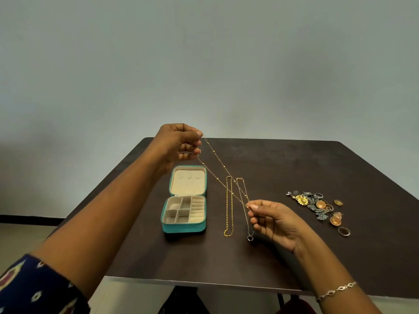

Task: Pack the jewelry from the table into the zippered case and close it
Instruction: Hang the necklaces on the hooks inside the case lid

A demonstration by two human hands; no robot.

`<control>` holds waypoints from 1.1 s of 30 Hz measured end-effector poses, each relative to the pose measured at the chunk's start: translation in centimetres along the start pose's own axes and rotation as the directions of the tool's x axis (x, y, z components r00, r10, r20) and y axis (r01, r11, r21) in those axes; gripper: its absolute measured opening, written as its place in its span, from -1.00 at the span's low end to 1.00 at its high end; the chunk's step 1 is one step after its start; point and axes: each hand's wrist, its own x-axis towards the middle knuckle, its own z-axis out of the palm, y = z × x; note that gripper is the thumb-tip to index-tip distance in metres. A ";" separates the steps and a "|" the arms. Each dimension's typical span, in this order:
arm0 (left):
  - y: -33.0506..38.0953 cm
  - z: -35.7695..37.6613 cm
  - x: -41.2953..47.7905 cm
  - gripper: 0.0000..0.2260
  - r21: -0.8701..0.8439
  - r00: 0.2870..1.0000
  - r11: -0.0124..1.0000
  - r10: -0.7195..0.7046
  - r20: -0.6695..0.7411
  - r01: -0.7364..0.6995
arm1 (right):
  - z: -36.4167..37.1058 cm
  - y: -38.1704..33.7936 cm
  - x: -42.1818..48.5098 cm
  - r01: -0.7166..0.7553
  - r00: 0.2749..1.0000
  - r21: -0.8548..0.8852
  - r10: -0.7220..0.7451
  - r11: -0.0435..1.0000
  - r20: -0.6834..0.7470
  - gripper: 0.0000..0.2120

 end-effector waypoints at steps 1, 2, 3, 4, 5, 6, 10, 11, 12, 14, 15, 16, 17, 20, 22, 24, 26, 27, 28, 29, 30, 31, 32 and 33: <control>0.2 0.4 0.2 -0.95 0.017 1.000 1.000 0.002 0.018 -0.002 | -0.2 0.1 -0.2 0.004 1.000 -0.008 -0.004 1.000 -0.011 -0.95; 0.4 0.8 0.4 -0.95 0.032 0.999 0.999 0.005 0.032 -0.006 | -0.4 0.2 -0.5 0.009 1.000 -0.009 -0.009 1.000 -0.019 -0.96; 0.6 1.1 0.6 -0.95 0.046 0.999 0.999 0.008 0.045 -0.010 | -0.6 0.3 -0.8 0.014 1.000 -0.004 -0.014 1.000 -0.027 -0.97; 0.8 1.5 0.8 -0.94 0.062 0.998 0.998 0.010 0.056 -0.014 | -0.8 0.5 -1.1 0.020 0.999 0.004 -0.020 1.000 -0.038 -0.96; 0.9 1.8 1.0 -0.94 0.081 0.998 0.997 0.010 0.065 -0.015 | -1.0 0.6 -1.3 0.029 0.998 0.012 -0.028 1.000 -0.049 -0.95; 1.0 2.2 1.2 -0.94 0.100 0.997 0.995 0.006 0.075 -0.013 | -1.3 0.7 -1.6 0.042 0.997 0.021 -0.040 0.999 -0.062 -0.93; 0.9 3.8 2.4 -0.93 0.154 0.995 0.988 -0.025 0.099 0.010 | -2.4 1.0 -2.8 0.109 0.988 0.046 -0.103 0.993 -0.114 -0.83; 0.8 4.2 2.7 -0.93 0.168 0.994 0.986 -0.036 0.105 0.018 | -2.7 1.1 -3.1 0.130 0.984 0.052 -0.122 0.990 -0.130 -0.83; 0.6 4.5 3.1 -0.93 0.184 0.993 0.983 -0.047 0.112 0.026 | -2.9 1.2 -3.3 0.149 0.979 0.059 -0.139 0.987 -0.147 -0.84; 0.3 5.3 3.8 -0.93 0.219 0.990 0.975 -0.062 0.128 0.033 | -3.4 1.4 -3.8 0.179 0.969 0.068 -0.164 0.981 -0.184 -0.91; 0.2 5.6 4.0 -0.93 0.235 0.989 0.971 -0.066 0.136 0.032 | -3.6 1.6 -4.0 0.188 0.964 0.065 -0.172 0.980 -0.201 -0.95; 0.0 6.1 4.4 -0.93 0.250 0.987 0.968 -0.070 0.146 0.032 | -3.8 1.7 -4.2 0.193 0.960 0.055 -0.177 0.980 -0.217 -0.97; -0.2 6.5 4.7 -0.93 0.263 0.985 0.964 -0.075 0.156 0.032 | -4.1 1.9 -4.3 0.197 0.956 0.041 -0.182 0.980 -0.231 -0.96; -0.7 7.7 5.5 -0.91 0.304 0.979 0.951 -0.105 0.177 0.047 | -4.6 2.4 -4.5 0.216 0.945 0.028 -0.202 0.976 -0.256 -0.95; -1.0 8.3 6.2 -0.91 0.322 0.974 0.944 -0.130 0.186 0.065 | -4.9 2.7 -4.5 0.233 0.939 0.023 -0.219 0.972 -0.265 -0.94; -1.4 8.7 6.9 -0.91 0.335 0.966 0.938 -0.160 0.203 0.085 | -5.1 3.1 -4.4 0.257 0.930 -0.020 -0.253 0.966 -0.265 -0.93; -1.7 8.9 7.7 -0.92 0.353 0.953 0.928 -0.204 0.223 0.116 | -5.1 3.5 -4.3 0.290 0.912 -0.103 -0.307 0.952 -0.271 -0.92; -1.7 8.9 8.1 -0.92 0.371 0.944 0.919 -0.230 0.236 0.132 | -5.1 3.7 -4.2 0.303 0.901 -0.151 -0.334 0.941 -0.276 -0.92; -1.7 8.9 8.6 -0.92 0.392 0.934 0.909 -0.256 0.251 0.144 | -5.0 3.9 -4.0 0.313 0.891 -0.195 -0.358 0.930 -0.280 -0.94; -1.6 8.8 9.0 -0.92 0.414 0.921 0.897 -0.280 0.269 0.151 | -5.0 4.0 -3.9 0.319 0.883 -0.232 -0.377 0.919 -0.280 -0.95; -1.5 8.7 9.4 -0.91 0.433 0.907 0.888 -0.303 0.293 0.157 | -5.0 4.1 -3.8 0.324 0.878 -0.262 -0.392 0.909 -0.276 -0.95; -1.3 8.5 9.8 -0.90 0.446 0.888 0.880 -0.327 0.322 0.162 | -5.0 4.3 -3.7 0.328 0.875 -0.284 -0.403 0.901 -0.270 -0.94; -1.2 8.3 10.2 -0.89 0.456 0.867 0.874 -0.350 0.355 0.166 | -5.0 4.4 -3.7 0.330 0.873 -0.298 -0.410 0.896 -0.265 -0.92; -1.1 8.2 10.5 -0.88 0.465 0.845 0.869 -0.370 0.387 0.167 | -5.0 4.4 -3.6 0.332 0.871 -0.307 -0.415 0.892 -0.263 -0.91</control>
